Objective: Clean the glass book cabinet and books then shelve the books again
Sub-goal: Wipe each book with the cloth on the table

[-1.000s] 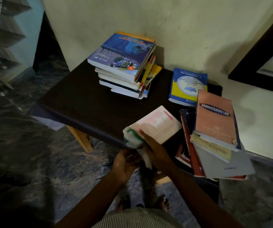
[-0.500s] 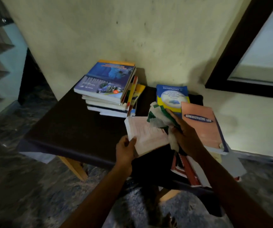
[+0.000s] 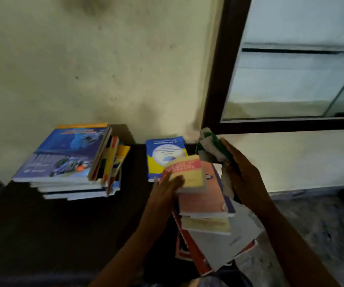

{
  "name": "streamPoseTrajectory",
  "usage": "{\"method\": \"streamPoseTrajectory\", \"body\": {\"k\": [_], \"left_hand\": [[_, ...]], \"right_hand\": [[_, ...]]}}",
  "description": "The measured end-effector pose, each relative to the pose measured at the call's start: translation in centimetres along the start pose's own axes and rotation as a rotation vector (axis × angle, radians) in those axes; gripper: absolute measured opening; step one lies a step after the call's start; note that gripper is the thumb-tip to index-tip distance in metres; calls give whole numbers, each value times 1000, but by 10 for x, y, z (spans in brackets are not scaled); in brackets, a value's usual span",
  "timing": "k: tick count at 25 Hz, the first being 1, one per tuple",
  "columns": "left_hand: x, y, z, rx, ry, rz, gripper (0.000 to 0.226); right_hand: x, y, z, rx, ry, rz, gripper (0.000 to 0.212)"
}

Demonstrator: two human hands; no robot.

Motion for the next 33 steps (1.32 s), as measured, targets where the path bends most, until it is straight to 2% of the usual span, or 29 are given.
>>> {"method": "streamPoseTrajectory", "body": {"k": [2, 4, 6, 7, 8, 9, 10, 11, 12, 13, 14, 16, 19, 20, 21, 24, 27, 29, 33], "left_hand": [[-17, 41, 5, 91, 292, 186, 36], [-27, 68, 5, 194, 478, 312, 41], [-25, 75, 0, 247, 522, 350, 47], [-21, 73, -1, 203, 463, 360, 44], [-14, 67, -3, 101, 331, 360, 43], [-5, 60, 2, -49, 104, 339, 44], [5, 54, 14, -196, -200, 267, 44], [12, 50, 36, -284, -490, 126, 42], [13, 49, 67, -249, -701, -14, 40], [13, 51, 98, -83, -815, -87, 36], [12, 55, 131, 73, -893, -87, 33], [11, 72, 183, 227, -1040, -13, 34], [2, 95, 215, 417, -1280, 177, 67], [-1, 98, 222, 466, -1345, 217, 75], [-2, 102, 231, 432, -1394, 210, 73], [3, 111, 248, 88, -1479, 50, 39], [26, 109, 247, -45, -1476, -167, 33], [54, 95, 230, -2, -1389, -240, 28], [87, 41, 159, 110, -1053, -349, 17]], "right_hand": [[-7, -9, -27, -56, 22, 8, 48], [-17, -11, -53, -51, 44, 40, 45], [-22, -8, -73, -25, 109, 79, 42], [-23, -6, -81, -19, 137, 99, 41], [-22, -3, -87, -22, 151, 116, 42], [-19, 0, -90, -26, 165, 139, 42], [-15, 3, -95, -24, 181, 164, 42], [-9, 8, -99, -19, 190, 192, 42], [-2, 15, -101, -11, 190, 224, 42], [6, 23, -104, -11, 184, 254, 41], [13, 32, -105, -14, 175, 285, 41], [27, 48, -105, -3, 152, 337, 41], [42, 58, -102, 19, 106, 386, 45], [45, 59, -102, 12, 84, 400, 42], [48, 59, -103, 1, 55, 406, 39], [52, 57, -115, -25, 18, 386, 42], [56, 57, -121, -13, -13, 361, 45], [58, 61, -114, -6, -19, 364, 46], [63, 70, -75, 11, -73, 337, 53]]}}
Point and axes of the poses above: each hand's wrist, its own x-axis towards the middle knuckle, its own y-axis out of the palm, z = x × y, the point moved 5 cm from there along x, towards the middle knuckle, and after that the axes turned 12 degrees about -z, right-handed, at the moved point
